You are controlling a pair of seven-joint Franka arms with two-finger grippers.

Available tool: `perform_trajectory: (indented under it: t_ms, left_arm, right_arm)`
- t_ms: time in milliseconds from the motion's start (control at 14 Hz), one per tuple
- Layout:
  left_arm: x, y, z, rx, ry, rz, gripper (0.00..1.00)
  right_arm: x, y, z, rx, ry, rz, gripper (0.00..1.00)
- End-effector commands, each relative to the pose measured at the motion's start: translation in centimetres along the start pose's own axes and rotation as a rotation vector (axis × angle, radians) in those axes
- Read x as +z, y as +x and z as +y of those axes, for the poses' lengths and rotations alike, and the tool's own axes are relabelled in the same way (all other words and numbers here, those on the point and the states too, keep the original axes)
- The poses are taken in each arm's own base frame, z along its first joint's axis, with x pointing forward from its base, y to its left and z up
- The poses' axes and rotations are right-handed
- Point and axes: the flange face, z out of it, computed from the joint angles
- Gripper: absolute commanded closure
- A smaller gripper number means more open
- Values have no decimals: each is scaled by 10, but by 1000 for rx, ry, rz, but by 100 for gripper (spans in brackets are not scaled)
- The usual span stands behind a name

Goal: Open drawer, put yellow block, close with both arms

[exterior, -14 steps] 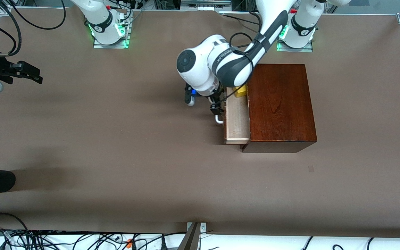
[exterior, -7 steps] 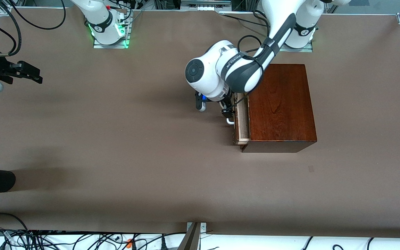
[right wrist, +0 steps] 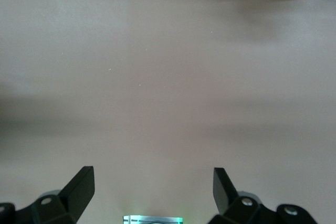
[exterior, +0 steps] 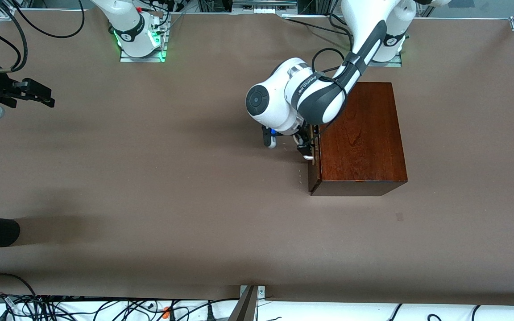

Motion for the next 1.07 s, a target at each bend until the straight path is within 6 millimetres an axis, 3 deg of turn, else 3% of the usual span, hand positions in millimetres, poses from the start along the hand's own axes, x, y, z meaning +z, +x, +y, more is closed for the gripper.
perform_trajectory:
  t_ms: [0, 285, 427, 570, 783, 854, 997]
  left_arm:
    - [-1, -26, -6, -30, 30, -49, 0]
    - [-20, -12, 7, -150, 50, -4, 0]
    - [-54, 3, 23, -334, 71, 66, 0]
    - [-79, -1, 26, -528, 39, 134, 0]
    - [-137, -38, 28, -758, -46, 271, 0]
    - [-152, -60, 26, -814, -55, 297, 0]
    - [-156, -123, -4, -968, -219, 355, 0]
  right_arm:
    - [-3, -1, 3, -7, -13, -3, 0]
    - [-3, -1, 3, -7, -13, -3, 0]
    - [-3, -1, 3, -7, -13, -3, 0]
    - [-3, -1, 3, -7, -13, -3, 0]
    - [-3, -1, 3, -7, -13, -3, 0]
    - [-3, -1, 3, -7, -13, -3, 0]
    - [-3, -1, 3, -7, -13, -3, 0]
